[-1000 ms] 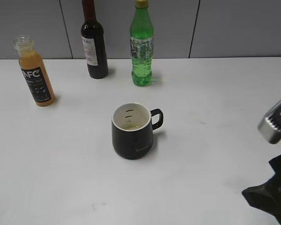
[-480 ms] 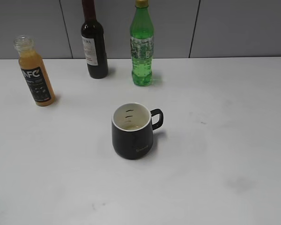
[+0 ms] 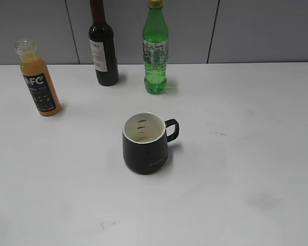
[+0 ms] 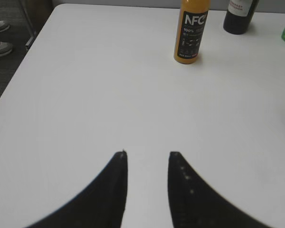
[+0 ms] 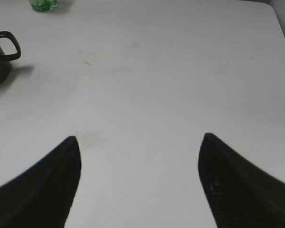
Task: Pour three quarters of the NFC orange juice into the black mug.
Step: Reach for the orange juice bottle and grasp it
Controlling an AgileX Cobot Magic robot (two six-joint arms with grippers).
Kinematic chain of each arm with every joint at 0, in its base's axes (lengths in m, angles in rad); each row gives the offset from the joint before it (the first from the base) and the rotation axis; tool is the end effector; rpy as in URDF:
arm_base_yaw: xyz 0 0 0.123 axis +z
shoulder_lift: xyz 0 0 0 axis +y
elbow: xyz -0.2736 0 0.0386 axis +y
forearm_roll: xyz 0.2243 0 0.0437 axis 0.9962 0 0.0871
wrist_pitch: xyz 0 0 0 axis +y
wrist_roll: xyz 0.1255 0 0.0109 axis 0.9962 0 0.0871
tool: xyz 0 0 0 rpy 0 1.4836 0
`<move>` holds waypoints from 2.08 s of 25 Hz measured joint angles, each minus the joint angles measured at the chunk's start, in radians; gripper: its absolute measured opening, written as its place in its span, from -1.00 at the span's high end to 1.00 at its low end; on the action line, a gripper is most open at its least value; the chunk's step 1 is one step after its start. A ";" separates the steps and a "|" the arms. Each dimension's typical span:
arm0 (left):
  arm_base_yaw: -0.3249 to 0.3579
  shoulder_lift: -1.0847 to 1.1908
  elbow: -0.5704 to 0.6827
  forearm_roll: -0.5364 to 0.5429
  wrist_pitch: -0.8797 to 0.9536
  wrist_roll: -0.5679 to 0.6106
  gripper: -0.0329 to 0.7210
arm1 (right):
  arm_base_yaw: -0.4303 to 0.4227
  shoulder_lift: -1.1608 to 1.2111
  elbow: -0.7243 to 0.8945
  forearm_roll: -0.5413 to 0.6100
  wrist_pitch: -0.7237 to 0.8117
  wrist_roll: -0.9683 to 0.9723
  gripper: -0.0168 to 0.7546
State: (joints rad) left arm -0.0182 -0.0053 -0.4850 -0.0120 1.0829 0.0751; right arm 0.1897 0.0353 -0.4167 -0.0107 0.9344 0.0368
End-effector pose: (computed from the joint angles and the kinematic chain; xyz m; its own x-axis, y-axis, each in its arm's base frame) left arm 0.0137 -0.0016 0.2433 -0.4810 0.0782 -0.8732 0.0610 0.9966 0.0556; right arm 0.0320 0.0050 0.2386 -0.4464 -0.0547 -0.8932 -0.1675 0.9856 0.0233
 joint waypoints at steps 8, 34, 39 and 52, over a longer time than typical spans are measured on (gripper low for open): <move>0.000 0.000 0.000 0.000 -0.001 0.000 0.29 | -0.002 -0.039 0.005 -0.007 0.006 -0.002 -0.56; 0.000 0.000 0.000 0.000 -0.001 0.000 0.29 | -0.083 -0.039 0.005 0.001 0.007 -0.002 -0.56; 0.000 0.000 0.000 0.000 -0.001 0.000 0.29 | -0.083 -0.039 0.005 0.001 0.007 -0.002 -0.56; 0.000 0.000 0.000 0.000 -0.001 0.000 0.29 | -0.083 -0.039 0.005 0.001 0.007 -0.002 -0.56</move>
State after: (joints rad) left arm -0.0182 -0.0053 -0.4850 -0.0120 1.0820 0.0751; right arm 0.1063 -0.0039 -0.4116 -0.0099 0.9417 0.0346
